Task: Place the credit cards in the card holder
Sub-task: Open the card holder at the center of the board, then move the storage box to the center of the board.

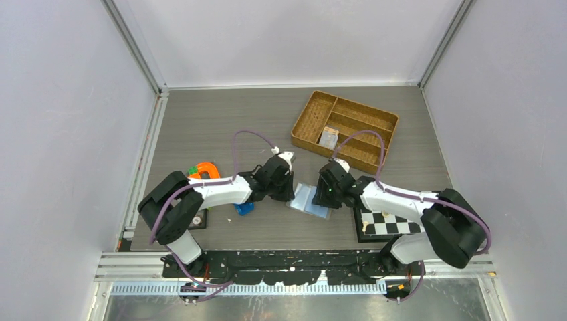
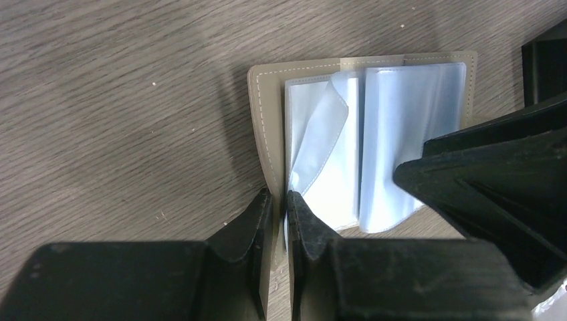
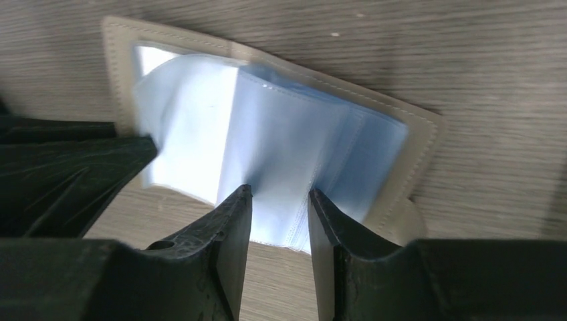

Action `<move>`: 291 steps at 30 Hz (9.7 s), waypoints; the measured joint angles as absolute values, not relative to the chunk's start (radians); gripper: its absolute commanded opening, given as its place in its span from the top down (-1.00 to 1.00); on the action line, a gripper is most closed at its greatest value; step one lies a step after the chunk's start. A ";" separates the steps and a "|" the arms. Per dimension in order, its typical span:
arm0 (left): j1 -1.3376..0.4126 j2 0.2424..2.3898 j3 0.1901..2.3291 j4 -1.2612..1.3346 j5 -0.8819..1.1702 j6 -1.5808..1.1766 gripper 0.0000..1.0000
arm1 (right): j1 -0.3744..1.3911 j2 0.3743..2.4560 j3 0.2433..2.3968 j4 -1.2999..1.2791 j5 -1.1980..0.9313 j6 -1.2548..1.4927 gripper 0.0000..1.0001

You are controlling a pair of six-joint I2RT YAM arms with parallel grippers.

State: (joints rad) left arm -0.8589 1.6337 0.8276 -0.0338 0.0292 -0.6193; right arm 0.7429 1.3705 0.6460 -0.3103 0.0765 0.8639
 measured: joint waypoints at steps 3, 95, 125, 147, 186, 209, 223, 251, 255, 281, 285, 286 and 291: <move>-0.859 1.634 0.818 -0.022 0.030 -0.616 0.74 | 0.740 1.345 0.588 -0.192 0.008 0.874 0.09; -0.853 1.591 0.637 0.255 -0.033 -0.730 0.78 | 0.775 1.375 0.471 0.150 0.107 1.027 0.21; -0.855 1.424 0.597 0.160 -0.064 -0.688 0.18 | 0.790 1.412 0.482 0.331 -0.014 0.947 0.21; -0.854 1.129 0.594 -0.162 -0.134 -0.616 -0.70 | 0.791 1.492 0.661 0.204 -0.024 0.863 -0.13; -0.844 1.470 0.599 0.128 0.037 -0.741 0.20 | 0.791 1.546 0.727 0.083 0.033 0.838 -0.11; -0.844 1.523 0.572 0.226 0.028 -0.830 0.67 | 0.761 1.359 0.824 -0.159 0.167 0.712 -0.35; -0.844 1.525 0.572 0.227 0.027 -0.827 0.65 | 0.736 1.409 0.786 -0.204 0.179 0.734 0.13; -0.802 1.489 0.621 0.170 0.096 -0.789 -0.01 | 0.736 1.564 0.751 -0.090 0.095 0.826 0.25; -0.801 1.524 0.620 0.189 0.103 -0.807 -0.01 | 0.736 1.564 0.746 -0.080 0.095 0.831 0.25; -0.774 1.613 0.602 0.357 0.179 -0.916 1.00 | 0.734 1.475 0.757 -0.163 0.101 0.803 -0.33; -0.722 1.583 0.632 0.244 0.216 -0.878 1.00 | 0.696 1.404 0.864 -0.279 0.114 0.730 -0.36; -0.701 1.567 0.645 0.199 0.226 -0.859 1.00 | 0.677 1.399 0.897 -0.296 0.114 0.710 -0.36; -0.608 1.489 0.743 -0.014 0.253 -0.753 1.00 | 0.496 1.401 1.057 -0.356 0.084 0.598 -0.38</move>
